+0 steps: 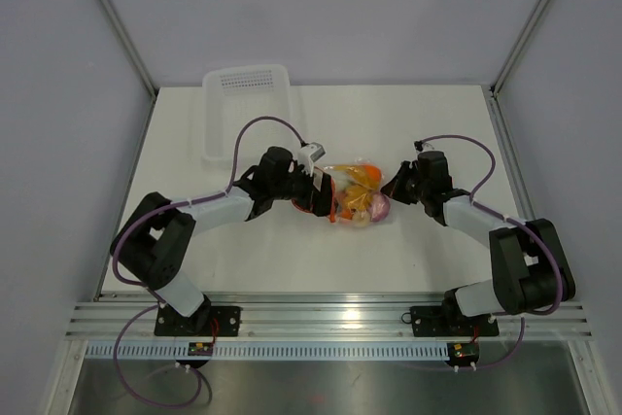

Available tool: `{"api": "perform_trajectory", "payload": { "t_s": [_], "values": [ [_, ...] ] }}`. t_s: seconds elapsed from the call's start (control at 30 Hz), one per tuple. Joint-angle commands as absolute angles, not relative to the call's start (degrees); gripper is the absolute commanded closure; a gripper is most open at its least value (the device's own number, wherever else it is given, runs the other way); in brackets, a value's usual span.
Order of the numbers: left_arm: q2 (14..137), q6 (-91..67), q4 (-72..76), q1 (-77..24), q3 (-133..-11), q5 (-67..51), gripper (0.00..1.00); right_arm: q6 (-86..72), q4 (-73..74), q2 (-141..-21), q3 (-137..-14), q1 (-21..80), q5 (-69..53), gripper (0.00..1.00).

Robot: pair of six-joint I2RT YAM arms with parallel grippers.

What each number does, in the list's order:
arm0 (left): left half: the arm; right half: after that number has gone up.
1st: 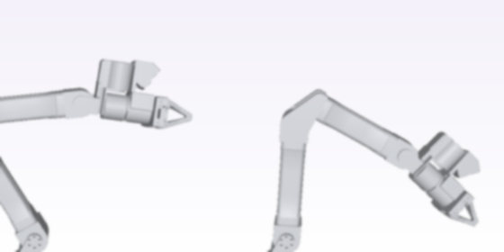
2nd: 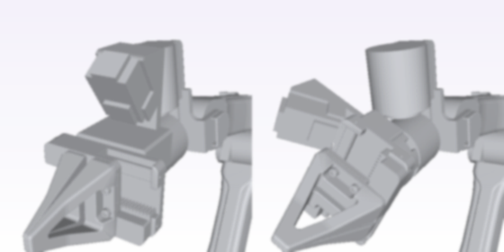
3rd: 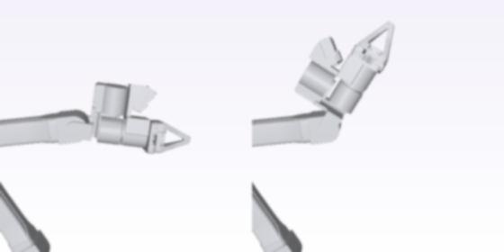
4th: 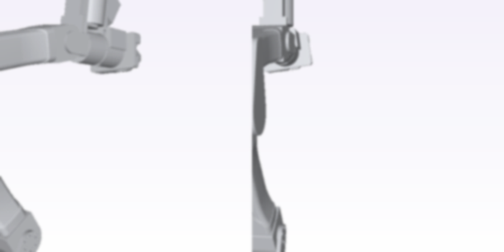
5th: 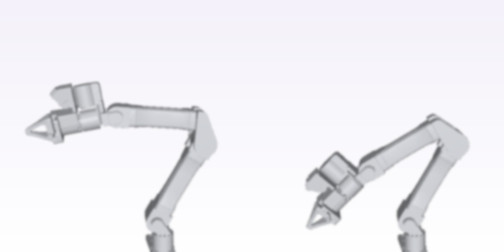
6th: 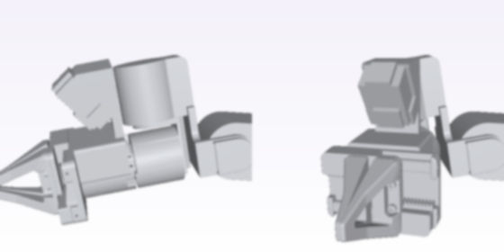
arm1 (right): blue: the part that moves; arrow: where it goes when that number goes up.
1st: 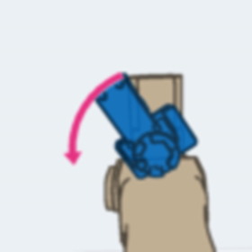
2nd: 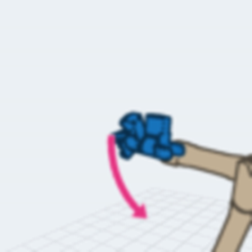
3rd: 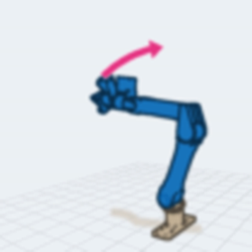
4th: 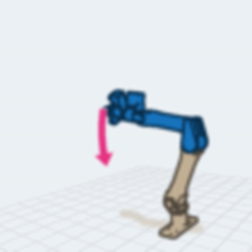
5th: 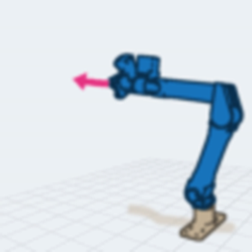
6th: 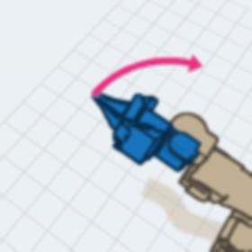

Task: Open the zip-top bag and remove the fake food
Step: Pick up the fake fruit from the zipper food storage bag.

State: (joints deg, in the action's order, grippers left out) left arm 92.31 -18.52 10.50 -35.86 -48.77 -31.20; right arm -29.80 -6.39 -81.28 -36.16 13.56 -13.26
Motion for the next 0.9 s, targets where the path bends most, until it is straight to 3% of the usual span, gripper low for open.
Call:
{"api": "perform_trajectory", "payload": {
  "t_s": [0.0,0.5,0.57,0.6,0.63,0.87],
  "values": [
    [90.45,-23.54,17.31,-35.68,-46.85,-26.29,0.01,-29.09,-8.44,-79.19,-35.6,13.36,-14.85,1.0],
    [87.71,-29.36,20.13,-36.3,-44.03,-17.23,0.01,-29.09,-9.4,-77.7,-34.72,13.36,-15.2,1.0],
    [88.33,-29.53,20.21,-36.3,-44.47,-17.84,0.09,-29.09,-9.49,-77.61,-34.63,13.27,-15.21,1.0],
    [89.46,-30.23,21.08,-36.3,-44.56,-18.62,0.18,-29.09,-9.49,-77.52,-34.63,13.36,-15.21,1.0],
    [89.91,-30.67,21.44,-36.39,-44.73,-19.68,0.19,-29.09,-9.58,-77.52,-34.63,13.36,-15.21,1.0],
    [92.28,-37.35,26.88,-37.79,-42.1,-18.19,0.18,-29.36,-10.11,-76.64,-34.1,13.36,-14.94,1.0]
  ]
}}
